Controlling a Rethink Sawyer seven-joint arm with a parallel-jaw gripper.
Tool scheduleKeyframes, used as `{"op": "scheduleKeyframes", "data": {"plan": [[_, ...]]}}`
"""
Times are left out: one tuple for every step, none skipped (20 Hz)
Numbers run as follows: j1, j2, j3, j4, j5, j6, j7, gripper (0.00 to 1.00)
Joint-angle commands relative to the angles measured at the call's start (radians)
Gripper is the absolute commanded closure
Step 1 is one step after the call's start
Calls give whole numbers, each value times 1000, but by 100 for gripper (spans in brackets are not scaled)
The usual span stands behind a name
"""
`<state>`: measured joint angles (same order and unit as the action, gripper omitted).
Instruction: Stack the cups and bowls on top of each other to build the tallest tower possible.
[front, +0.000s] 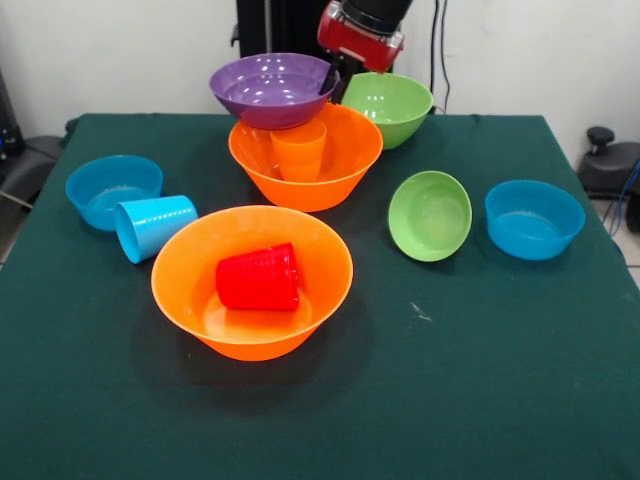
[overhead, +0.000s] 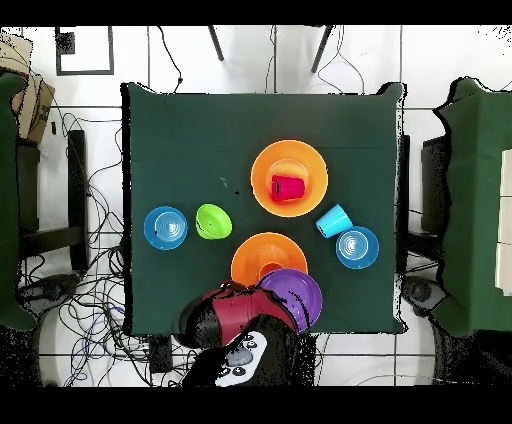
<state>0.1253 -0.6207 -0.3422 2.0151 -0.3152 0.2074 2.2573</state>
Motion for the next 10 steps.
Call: {"op": "scheduleKeyframes", "data": {"plan": [[-3,36,91,-85,64,-75,137,100],[0,33,91,-84,69,-68,139,100],[3,29,90,-83,73,-63,140,100],[4,27,90,-82,77,-59,140,100],[8,28,89,-81,80,-61,142,100],[7,28,91,-80,83,-62,141,100],[8,30,91,-79,86,-65,141,100],[10,31,89,-79,89,-67,141,100],[13,33,87,-79,93,-68,141,100],[13,33,87,-79,95,-70,140,100]]}}
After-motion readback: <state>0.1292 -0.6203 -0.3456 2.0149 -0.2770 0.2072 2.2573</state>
